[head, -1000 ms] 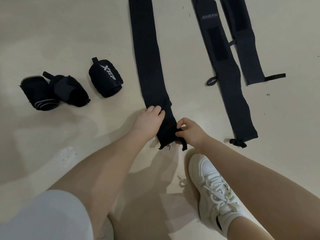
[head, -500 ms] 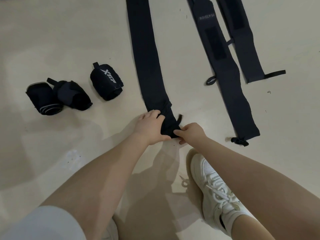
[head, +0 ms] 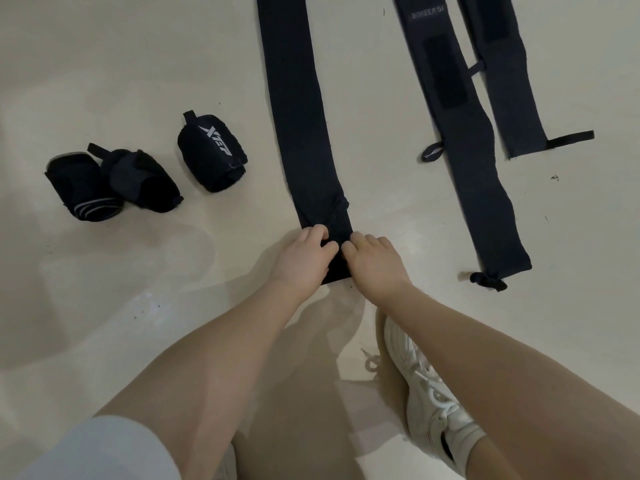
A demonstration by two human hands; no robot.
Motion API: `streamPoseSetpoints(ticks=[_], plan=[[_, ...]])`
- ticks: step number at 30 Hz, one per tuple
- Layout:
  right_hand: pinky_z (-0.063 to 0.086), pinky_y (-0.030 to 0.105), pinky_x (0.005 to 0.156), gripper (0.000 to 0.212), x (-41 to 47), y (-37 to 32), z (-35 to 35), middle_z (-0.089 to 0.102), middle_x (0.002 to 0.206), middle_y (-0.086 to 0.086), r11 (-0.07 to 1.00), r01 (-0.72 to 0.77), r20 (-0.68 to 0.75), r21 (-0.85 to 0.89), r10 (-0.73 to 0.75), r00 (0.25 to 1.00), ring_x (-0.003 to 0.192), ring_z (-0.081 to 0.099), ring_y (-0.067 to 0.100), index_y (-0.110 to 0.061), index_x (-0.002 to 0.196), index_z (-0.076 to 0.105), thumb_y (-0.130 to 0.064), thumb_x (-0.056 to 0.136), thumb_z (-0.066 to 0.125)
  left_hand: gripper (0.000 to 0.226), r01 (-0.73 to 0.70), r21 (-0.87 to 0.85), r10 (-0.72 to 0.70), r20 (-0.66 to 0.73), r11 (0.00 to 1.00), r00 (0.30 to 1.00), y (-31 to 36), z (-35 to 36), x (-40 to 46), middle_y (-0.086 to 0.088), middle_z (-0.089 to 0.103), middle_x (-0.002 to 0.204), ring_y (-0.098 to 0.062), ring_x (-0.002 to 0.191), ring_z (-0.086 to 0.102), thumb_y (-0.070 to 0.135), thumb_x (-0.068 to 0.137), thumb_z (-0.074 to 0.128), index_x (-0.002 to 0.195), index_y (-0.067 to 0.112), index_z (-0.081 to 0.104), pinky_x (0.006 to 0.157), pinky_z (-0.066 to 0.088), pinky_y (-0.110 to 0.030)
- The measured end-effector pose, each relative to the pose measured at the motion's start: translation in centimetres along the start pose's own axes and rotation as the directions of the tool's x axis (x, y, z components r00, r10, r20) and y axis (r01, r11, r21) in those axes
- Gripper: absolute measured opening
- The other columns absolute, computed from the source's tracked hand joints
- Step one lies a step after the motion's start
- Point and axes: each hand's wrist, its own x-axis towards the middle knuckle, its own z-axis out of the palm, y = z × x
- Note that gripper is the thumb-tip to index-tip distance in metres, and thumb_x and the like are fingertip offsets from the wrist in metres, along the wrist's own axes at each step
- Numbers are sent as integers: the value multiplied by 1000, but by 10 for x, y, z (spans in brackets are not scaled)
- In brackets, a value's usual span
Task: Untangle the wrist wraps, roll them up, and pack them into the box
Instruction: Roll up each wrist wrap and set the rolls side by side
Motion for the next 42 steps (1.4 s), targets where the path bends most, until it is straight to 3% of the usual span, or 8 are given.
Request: streamPoseSetpoints(ticks=[4, 9, 15, 21, 25, 28, 34, 42], plan=[[45, 26, 56, 39, -10, 18, 10, 62, 81, 5, 970, 215, 49, -113, -210, 976, 69, 61, 22, -11, 82, 67, -35, 54, 80, 17, -26, 21, 26, -14, 999, 1000, -5, 0, 2, 1, 40, 136, -20, 121, 38, 18, 93, 50, 102, 8, 60, 79, 36, -30], [36, 25, 49, 24, -10, 14, 10, 59, 73, 2, 962, 203, -21, -180, -210, 977, 61, 56, 20, -15, 70, 65, -10, 69, 41, 28, -82, 16, 82, -19, 997, 996, -13, 1, 4, 3, 42, 139, -17, 121, 43, 28, 95, 50, 108, 9, 65, 84, 36, -28], [24, 30, 78, 22, 12, 18, -7, 60, 101, -2, 995, -4, 187, 96, -14, 982, 98, 54, 21, -20, 102, 63, -18, 93, 44, 42, -112, -112, 109, -29, 987, 994, -21, 6, -4, 4, 46, 141, -15, 127, 44, 43, 95, 48, 102, 10, 74, 95, 38, -27], [26, 33, 78, 24, 23, 12, -14, 60, 86, 1, 868, -403, 272, 290, 329, 904, 78, 53, 26, -15, 99, 35, -23, 88, 55, 34, -15, -96, 13, -22, 995, 1000, -13, 3, 4, 0, 51, 133, -19, 117, 50, 29, 98, 46, 120, 7, 60, 90, 44, -34], [30, 32, 74, 21, 23, 5, -16, 54, 96, 4, 949, -309, 60, 67, 305, 950, 93, 52, 26, -13, 98, 53, -20, 82, 64, 20, 67, -211, -90, -101, 975, 991, -7, 0, 4, -7, 57, 109, -26, 96, 55, 21, 95, 52, 110, 8, 54, 75, 46, -41], [31, 26, 55, 28, 24, -3, -14, 54, 66, 5, 996, -90, -135, -2, 89, 987, 59, 53, 25, -11, 63, 56, -1, 49, 78, 14, 105, -286, -146, -124, 952, 981, -8, 1, 7, -8, 57, 106, -26, 91, 55, 13, 93, 52, 101, 5, 59, 70, 43, -37], [48, 29, 62, 28, 21, 18, -5, 62, 72, 2, 985, 174, 16, -25, -173, 985, 69, 61, 23, -14, 69, 67, -30, 55, 86, 18, 165, -281, -221, -179, 945, 959, -5, 9, 10, -3, 48, 125, -26, 99, 54, 14, 94, 52, 97, -1, 62, 81, 41, -29], [38, 30, 74, 27, 52, 21, -20, 53, 116, 7, 967, -90, 279, 237, 21, 960, 107, 50, 26, -13, 117, 60, -13, 96, 43, 36, 134, -130, -140, -33, 982, 990, -7, 0, 11, -1, 43, 133, -24, 104, 53, 28, 96, 50, 122, 4, 54, 88, 40, -31]])
